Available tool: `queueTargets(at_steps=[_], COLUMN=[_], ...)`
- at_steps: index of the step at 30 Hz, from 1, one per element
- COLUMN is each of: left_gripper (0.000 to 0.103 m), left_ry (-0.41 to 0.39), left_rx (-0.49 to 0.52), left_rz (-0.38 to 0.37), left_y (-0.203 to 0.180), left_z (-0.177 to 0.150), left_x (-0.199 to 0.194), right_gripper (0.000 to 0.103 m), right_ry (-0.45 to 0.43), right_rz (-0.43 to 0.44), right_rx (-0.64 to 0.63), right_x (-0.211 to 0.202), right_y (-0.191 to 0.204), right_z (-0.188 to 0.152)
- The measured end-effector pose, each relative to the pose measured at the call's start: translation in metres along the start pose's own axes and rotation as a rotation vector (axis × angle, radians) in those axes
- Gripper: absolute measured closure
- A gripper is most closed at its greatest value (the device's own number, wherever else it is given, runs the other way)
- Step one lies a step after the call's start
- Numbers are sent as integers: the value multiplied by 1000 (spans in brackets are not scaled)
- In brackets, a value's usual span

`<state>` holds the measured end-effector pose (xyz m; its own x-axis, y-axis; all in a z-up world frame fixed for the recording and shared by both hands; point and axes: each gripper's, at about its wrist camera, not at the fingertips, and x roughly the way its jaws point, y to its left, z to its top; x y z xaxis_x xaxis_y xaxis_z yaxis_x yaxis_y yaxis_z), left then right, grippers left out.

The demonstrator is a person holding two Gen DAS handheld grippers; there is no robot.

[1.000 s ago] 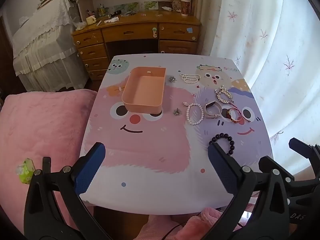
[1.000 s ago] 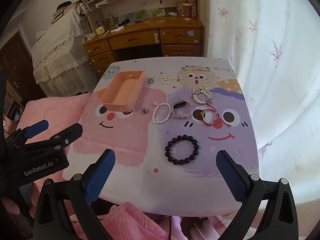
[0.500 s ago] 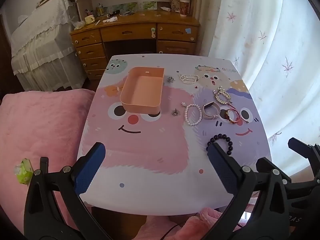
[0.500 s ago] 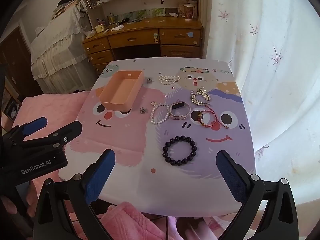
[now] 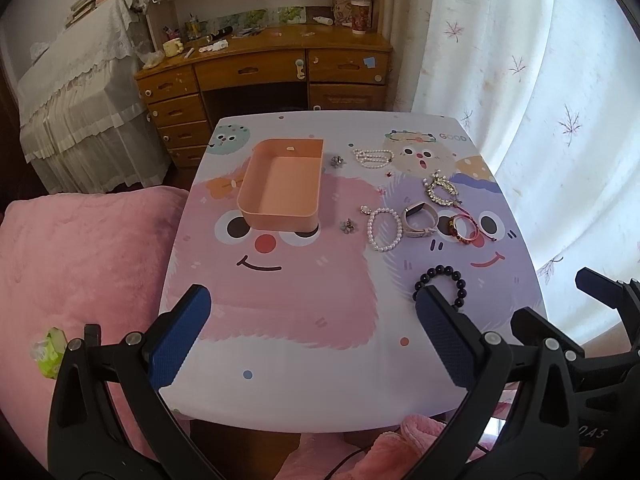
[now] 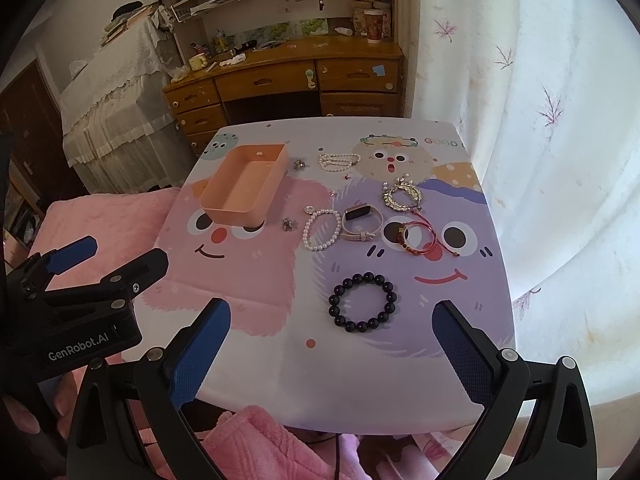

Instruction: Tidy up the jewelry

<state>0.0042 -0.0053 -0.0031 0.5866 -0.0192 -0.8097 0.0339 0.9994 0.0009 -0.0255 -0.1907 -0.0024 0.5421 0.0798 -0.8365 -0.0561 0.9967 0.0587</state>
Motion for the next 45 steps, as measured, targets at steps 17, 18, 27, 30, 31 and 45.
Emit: queueTargets(at_steps=[17, 18, 27, 30, 31, 45], left_gripper=[1, 1, 1, 2, 2, 3], left_ry=[-18, -19, -33, -35, -35, -49], left_rx=[28, 29, 39, 38, 39, 99], left_rz=[11, 11, 14, 9, 8, -56], left_y=[2, 3, -3, -3, -4, 16], left_z=[6, 7, 13, 15, 16, 18], left_x=[-2, -2, 2, 2, 3, -6], right_gripper=[1, 1, 1, 1, 1, 1], right_ry=[-21, -21, -29, -27, -25, -87], right_rz=[-4, -4, -5, -5, -4, -45], right_rx=[-25, -25, -23, -22, -20, 40], right_x=[-1, -1, 0, 1, 1, -16], right_y=[10, 9, 5, 6, 6, 21], right_z=[8, 8, 17, 17, 17, 3])
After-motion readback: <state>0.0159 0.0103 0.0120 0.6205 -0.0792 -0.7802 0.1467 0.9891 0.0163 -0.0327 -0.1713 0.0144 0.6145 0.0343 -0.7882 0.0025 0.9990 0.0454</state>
